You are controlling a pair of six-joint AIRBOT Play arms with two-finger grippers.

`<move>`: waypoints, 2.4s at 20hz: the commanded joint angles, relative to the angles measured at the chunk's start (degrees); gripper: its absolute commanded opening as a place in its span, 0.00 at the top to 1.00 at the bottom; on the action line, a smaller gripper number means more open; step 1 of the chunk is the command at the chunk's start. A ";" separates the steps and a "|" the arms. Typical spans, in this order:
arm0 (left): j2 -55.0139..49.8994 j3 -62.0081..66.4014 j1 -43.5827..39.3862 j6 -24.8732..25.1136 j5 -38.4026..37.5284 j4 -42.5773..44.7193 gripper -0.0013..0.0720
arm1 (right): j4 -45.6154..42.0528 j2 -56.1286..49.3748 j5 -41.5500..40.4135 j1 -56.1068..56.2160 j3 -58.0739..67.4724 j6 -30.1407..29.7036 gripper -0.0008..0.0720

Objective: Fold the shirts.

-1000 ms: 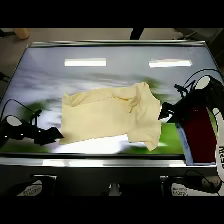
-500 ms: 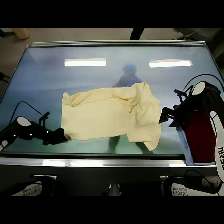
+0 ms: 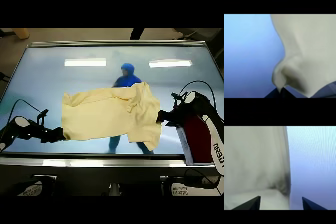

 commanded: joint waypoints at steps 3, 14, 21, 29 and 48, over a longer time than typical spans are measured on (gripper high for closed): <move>6.34 0.22 0.13 0.26 -1.51 -0.59 0.94 | 2.56 -3.10 -6.99 -0.02 -0.28 -1.66 0.43; 14.43 60.78 0.17 -0.04 3.10 2.23 0.95 | -0.11 27.19 -1.77 -0.02 36.81 -6.80 0.96; 25.16 83.93 0.17 -9.25 2.84 13.68 0.95 | -9.16 51.95 -7.74 -0.02 45.94 -0.70 0.96; 20.83 81.42 0.15 -6.19 -15.43 18.67 0.95 | -11.56 44.26 15.34 -0.02 45.94 1.22 0.96; -25.88 51.74 -0.85 -6.36 7.96 15.02 0.94 | -8.46 -11.06 -16.44 9.73 31.67 12.35 0.96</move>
